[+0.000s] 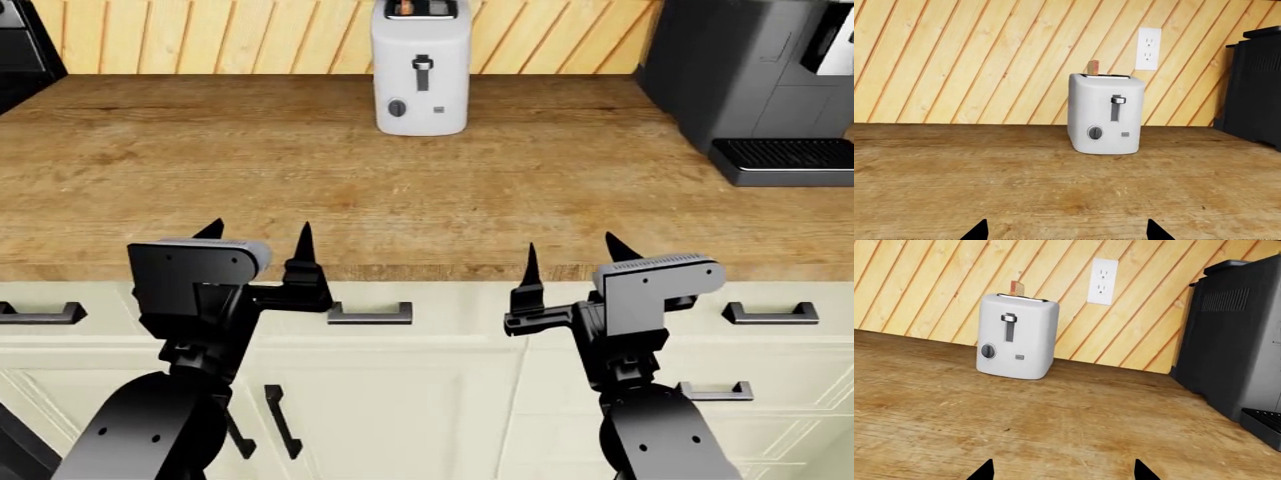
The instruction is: Push down the lever of the toaster to turn it on.
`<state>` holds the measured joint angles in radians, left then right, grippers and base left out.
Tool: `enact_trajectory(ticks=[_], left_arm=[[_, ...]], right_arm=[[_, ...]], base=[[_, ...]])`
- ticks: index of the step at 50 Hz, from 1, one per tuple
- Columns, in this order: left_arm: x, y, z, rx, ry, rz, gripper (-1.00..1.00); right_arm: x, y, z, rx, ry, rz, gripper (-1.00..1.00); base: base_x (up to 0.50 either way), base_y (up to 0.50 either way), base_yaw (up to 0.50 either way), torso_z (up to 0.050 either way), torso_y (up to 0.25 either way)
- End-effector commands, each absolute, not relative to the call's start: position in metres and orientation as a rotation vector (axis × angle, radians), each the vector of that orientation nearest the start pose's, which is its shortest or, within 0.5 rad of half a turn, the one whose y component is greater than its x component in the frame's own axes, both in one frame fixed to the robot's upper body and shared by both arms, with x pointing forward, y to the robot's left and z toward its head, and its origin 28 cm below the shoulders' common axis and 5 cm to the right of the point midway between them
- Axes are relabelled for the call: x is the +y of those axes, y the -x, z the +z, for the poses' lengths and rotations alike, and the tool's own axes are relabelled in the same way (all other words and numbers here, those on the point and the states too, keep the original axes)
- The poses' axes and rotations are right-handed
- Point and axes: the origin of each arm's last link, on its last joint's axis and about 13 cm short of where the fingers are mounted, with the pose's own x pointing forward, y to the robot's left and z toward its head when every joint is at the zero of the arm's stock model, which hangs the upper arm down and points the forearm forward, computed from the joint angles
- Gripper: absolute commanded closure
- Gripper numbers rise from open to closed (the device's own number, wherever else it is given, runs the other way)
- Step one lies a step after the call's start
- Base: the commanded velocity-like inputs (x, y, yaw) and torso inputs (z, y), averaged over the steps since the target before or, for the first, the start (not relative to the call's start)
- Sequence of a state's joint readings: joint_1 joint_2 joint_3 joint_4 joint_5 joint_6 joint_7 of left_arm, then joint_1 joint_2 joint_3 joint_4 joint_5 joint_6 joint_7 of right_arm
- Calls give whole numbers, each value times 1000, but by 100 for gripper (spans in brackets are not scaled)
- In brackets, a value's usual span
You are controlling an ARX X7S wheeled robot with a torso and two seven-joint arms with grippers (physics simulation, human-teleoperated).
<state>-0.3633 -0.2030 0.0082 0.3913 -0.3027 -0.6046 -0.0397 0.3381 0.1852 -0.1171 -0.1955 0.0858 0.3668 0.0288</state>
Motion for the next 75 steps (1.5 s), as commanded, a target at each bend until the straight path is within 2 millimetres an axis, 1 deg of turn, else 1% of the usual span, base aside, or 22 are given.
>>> enact_trajectory(ticks=[1, 19, 27, 65, 71, 74, 75], left_arm=[[233, -263, 144, -139, 37, -94, -100], [234, -264, 147, -149, 31, -86, -100], [234, -263, 145, -145, 32, -80, -100], [237, -263, 147, -156, 27, -66, -100], [237, -263, 147, -158, 28, -65, -100], [237, -263, 147, -157, 28, -65, -100], [236, -263, 147, -157, 28, -66, -100]], right_arm=[[-115, -275, 109, -150, 122, 74, -100], [-115, -275, 110, -154, 114, 74, -100], [-117, -273, 113, -161, 103, 69, -100], [-116, -273, 111, -158, 102, 68, -100], [-116, -272, 115, -159, 101, 68, -100], [-116, -273, 112, -159, 101, 68, -100], [-116, -273, 114, -159, 100, 68, -100]], base=[[0, 500, 0, 0, 0], [0, 490, 0, 0, 0], [27, 0, 0, 0, 0], [272, 10, 0, 0, 0], [273, 15, 0, 0, 0], [276, 13, 0, 0, 0], [270, 16, 0, 0, 0]])
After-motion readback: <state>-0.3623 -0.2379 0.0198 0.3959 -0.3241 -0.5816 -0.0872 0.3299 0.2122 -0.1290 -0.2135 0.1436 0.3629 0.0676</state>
